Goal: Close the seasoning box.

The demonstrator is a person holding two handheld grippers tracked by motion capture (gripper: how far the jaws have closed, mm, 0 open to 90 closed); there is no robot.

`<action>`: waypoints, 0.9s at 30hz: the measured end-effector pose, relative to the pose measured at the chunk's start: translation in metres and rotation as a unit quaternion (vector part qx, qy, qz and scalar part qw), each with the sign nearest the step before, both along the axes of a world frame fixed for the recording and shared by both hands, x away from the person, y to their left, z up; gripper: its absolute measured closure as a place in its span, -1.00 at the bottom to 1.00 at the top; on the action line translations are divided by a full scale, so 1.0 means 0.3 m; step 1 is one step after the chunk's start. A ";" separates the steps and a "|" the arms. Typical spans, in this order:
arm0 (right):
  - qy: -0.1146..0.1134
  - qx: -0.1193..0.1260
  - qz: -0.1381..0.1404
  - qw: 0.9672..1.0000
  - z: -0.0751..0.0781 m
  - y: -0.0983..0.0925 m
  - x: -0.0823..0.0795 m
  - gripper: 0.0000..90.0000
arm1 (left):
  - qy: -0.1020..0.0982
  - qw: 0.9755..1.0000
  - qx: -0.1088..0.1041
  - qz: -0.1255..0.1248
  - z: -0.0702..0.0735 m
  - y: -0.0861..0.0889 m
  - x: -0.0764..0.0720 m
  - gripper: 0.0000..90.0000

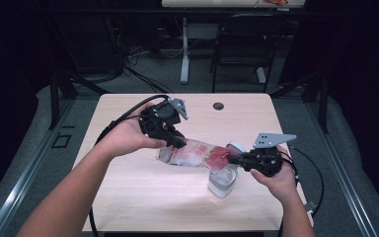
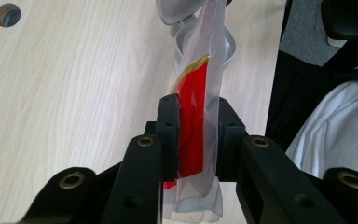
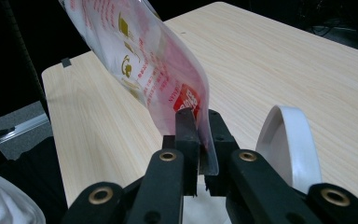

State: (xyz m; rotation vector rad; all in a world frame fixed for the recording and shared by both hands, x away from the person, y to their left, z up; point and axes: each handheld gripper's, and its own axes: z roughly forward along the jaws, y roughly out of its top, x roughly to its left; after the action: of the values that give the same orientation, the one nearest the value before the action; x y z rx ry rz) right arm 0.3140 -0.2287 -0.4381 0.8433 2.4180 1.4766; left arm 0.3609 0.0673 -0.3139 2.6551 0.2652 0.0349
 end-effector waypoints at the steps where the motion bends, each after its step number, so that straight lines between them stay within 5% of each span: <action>1: 0.000 0.000 0.000 1.000 0.000 0.000 0.000 0.93 | 0.000 1.000 0.000 0.000 0.000 0.000 0.000 0.70; 27: -0.002 0.009 0.002 1.000 0.008 -0.007 -0.005 0.93 | -0.003 1.000 -0.012 0.000 0.016 -0.003 -0.004 0.71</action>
State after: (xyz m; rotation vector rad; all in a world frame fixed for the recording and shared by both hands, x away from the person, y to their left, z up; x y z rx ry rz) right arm 0.3126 -0.2307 -0.4356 0.8386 2.4102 1.5012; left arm 0.3597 0.0665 -0.3090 2.6299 0.2608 0.0396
